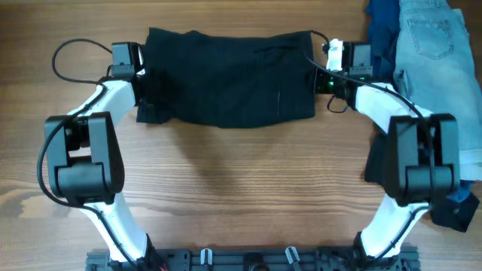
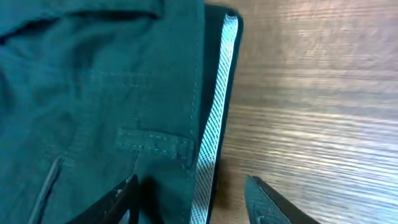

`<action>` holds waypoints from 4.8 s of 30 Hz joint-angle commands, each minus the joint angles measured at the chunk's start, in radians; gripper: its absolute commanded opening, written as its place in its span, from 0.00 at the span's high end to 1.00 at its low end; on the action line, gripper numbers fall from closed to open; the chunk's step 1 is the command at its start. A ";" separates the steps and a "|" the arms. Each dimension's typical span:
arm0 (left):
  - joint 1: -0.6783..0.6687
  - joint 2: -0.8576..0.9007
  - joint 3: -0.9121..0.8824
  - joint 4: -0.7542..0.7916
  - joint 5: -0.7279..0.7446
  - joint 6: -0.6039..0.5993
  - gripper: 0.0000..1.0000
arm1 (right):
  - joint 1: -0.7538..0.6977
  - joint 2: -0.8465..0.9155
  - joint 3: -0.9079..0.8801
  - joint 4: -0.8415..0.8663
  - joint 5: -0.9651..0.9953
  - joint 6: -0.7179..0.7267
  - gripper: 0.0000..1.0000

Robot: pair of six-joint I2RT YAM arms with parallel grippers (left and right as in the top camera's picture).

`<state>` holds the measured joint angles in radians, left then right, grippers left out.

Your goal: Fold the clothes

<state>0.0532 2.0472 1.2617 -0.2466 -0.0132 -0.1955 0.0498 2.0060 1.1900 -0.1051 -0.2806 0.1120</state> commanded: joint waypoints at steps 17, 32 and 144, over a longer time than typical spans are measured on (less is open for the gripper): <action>-0.003 0.027 -0.001 -0.013 0.001 -0.003 0.96 | 0.042 0.142 0.012 0.078 -0.035 0.129 0.63; -0.006 0.027 -0.001 -0.027 0.005 -0.003 0.96 | -0.080 0.090 0.016 0.043 -0.137 0.175 0.96; -0.019 -0.414 -0.001 -0.326 0.178 0.009 0.00 | 0.383 0.069 0.467 -0.252 -0.084 0.071 0.00</action>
<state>0.1081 1.6157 1.2613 -0.5659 0.1326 -0.2062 0.4786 2.0945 1.6447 -0.3408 -0.4015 0.2310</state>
